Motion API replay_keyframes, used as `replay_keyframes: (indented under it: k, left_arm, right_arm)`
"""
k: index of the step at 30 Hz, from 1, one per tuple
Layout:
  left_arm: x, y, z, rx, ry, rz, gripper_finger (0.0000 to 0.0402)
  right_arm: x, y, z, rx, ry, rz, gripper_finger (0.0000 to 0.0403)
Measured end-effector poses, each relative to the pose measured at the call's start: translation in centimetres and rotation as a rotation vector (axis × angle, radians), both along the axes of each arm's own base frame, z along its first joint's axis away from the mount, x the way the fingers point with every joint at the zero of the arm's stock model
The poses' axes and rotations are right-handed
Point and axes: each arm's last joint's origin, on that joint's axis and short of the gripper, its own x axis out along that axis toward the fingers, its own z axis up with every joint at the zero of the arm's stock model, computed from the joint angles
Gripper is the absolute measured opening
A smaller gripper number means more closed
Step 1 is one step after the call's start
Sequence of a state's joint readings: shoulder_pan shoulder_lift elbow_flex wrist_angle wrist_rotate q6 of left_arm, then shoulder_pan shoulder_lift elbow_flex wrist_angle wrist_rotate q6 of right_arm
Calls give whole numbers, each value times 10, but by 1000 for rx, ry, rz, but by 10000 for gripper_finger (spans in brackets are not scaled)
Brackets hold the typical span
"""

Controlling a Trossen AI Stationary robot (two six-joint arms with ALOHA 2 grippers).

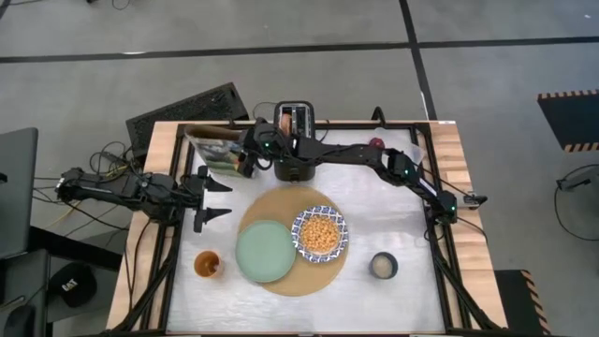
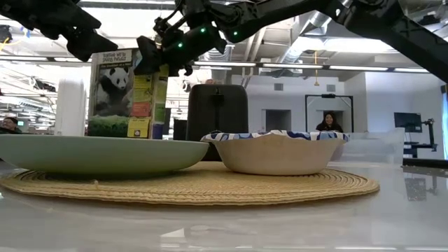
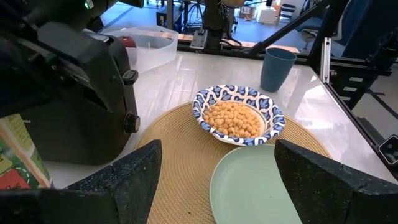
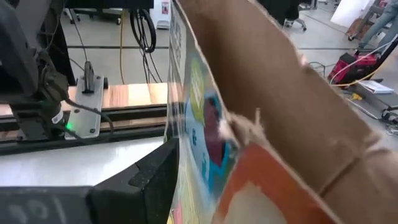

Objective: Arrange a breakfast setting
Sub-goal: Pour the cereal from the cereal box into a bowl, then put the bagel on the plate

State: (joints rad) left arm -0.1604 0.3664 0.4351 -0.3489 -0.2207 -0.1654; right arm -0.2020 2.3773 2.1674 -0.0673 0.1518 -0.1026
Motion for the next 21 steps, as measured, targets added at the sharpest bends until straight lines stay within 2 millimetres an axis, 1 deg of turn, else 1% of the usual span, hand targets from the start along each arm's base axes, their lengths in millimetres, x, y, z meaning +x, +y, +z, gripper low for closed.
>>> replay_keyframes:
  k: [5,11,15,17,21]
  left_arm:
    - [0,0,0,-2,0,0,295]
    - [0,0,0,-3,0,0,295]
    - [0,0,0,-3,1,0,295]
    - [0,0,0,-3,0,0,295]
    - [0,0,0,-3,0,0,295]
  right_arm:
    - [-2,4,6,-13,-4,7,248]
    - [-11,9,30,-22,-18,14,248]
    - [-15,12,38,-31,-10,20,249]
    - [-19,13,44,-31,5,22,249]
    - [-25,14,60,-60,-20,27,249]
